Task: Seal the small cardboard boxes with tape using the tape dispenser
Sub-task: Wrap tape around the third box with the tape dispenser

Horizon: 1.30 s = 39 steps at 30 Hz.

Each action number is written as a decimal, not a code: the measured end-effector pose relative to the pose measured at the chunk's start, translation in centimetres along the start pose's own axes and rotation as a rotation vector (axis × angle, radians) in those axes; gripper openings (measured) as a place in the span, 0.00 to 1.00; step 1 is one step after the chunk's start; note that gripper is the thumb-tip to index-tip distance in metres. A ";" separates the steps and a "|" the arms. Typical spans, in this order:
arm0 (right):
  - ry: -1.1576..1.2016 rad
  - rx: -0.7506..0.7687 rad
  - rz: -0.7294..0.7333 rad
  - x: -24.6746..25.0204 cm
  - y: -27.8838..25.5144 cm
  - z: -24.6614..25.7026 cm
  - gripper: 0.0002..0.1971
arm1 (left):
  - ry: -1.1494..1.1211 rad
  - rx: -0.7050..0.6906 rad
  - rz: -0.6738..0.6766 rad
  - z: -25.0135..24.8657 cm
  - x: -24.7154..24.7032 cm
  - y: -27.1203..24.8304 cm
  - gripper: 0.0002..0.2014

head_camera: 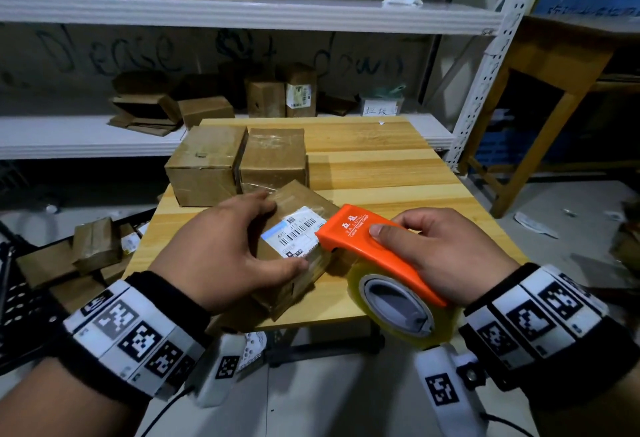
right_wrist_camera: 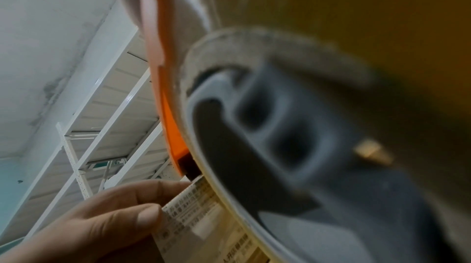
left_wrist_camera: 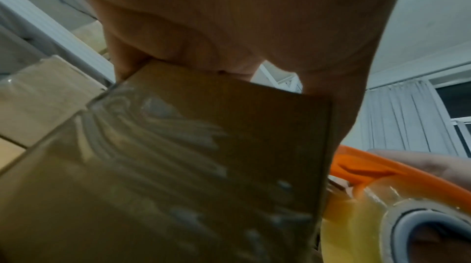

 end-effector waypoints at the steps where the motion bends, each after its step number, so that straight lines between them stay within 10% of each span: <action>1: 0.010 0.000 0.004 0.0 -0.1 -0.1 0.21 | -0.002 0.012 -0.008 -0.1 0.0 0.0 0.55; 39: -0.006 -0.007 0.055 0.7 -1.6 -0.9 0.23 | 0.102 0.085 -0.033 -0.5 -0.5 0.9 0.58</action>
Point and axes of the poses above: each hand's wrist, its own y-axis towards the middle knuckle, its own x-axis out of the back of the hand, z = x × y, the point moved 5 cm from there along y, towards the middle knuckle, and after that the axes turned 2 degrees about -y, right-handed, at the moved point
